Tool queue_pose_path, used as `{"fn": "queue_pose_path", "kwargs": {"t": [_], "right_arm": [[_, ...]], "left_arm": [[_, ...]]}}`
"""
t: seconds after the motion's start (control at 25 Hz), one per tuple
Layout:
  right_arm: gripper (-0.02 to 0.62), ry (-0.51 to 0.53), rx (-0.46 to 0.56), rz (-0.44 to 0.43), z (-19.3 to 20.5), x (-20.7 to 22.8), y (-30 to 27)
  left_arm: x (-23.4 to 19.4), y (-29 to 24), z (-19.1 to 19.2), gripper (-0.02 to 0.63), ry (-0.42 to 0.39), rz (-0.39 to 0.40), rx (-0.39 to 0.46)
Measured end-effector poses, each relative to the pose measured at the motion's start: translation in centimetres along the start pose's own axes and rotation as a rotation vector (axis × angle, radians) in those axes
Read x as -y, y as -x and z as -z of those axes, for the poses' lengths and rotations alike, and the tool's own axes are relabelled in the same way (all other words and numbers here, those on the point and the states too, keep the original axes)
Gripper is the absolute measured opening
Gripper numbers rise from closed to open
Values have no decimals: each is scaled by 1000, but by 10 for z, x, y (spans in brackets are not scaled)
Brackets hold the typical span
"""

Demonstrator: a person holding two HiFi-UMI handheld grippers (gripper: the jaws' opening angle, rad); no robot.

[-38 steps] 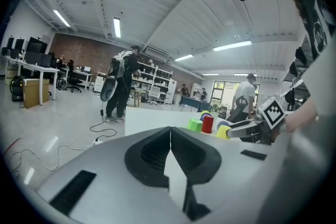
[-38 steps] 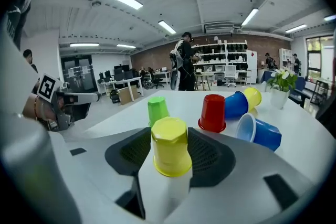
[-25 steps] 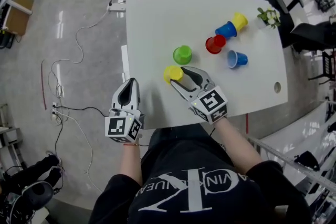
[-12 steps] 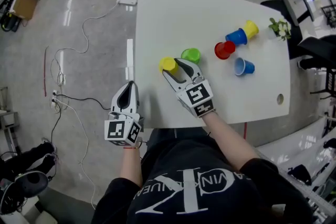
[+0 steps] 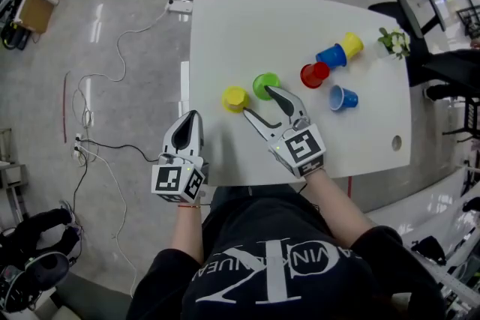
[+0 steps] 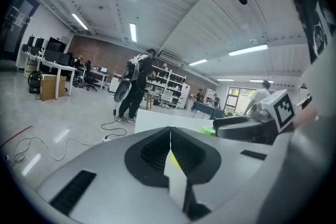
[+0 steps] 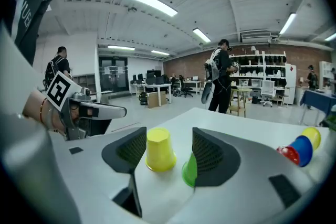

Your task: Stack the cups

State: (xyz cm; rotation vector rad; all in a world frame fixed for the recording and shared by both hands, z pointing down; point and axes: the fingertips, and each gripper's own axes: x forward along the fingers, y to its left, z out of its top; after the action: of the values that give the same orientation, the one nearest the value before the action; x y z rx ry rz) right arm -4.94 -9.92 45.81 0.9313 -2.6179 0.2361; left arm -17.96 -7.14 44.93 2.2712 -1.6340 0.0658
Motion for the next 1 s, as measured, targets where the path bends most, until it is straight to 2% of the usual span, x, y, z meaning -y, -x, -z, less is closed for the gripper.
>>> {"fn": "queue_pose_path", "kwargs": {"t": [0.16, 0.28, 0.36, 0.48, 0.72, 1.0], "right_arm": [[279, -27, -26, 96, 9, 38, 4], [284, -62, -81, 119, 26, 57, -7], [285, -77, -110, 116, 34, 63, -14], [222, -56, -107, 112, 34, 61, -12], [222, -45, -95, 52, 40, 39, 3], [222, -41, -97, 48, 43, 31, 2]], "left_arm": [[6, -5, -6, 5, -15, 20, 6], [6, -4, -5, 5, -20, 17, -5], [4, 0, -3, 5, -20, 9, -13], [-1, 5, 1, 5, -17, -6, -21], [-2, 6, 1, 5, -11, -11, -15], [-2, 9, 2, 5, -5, -8, -16]]}}
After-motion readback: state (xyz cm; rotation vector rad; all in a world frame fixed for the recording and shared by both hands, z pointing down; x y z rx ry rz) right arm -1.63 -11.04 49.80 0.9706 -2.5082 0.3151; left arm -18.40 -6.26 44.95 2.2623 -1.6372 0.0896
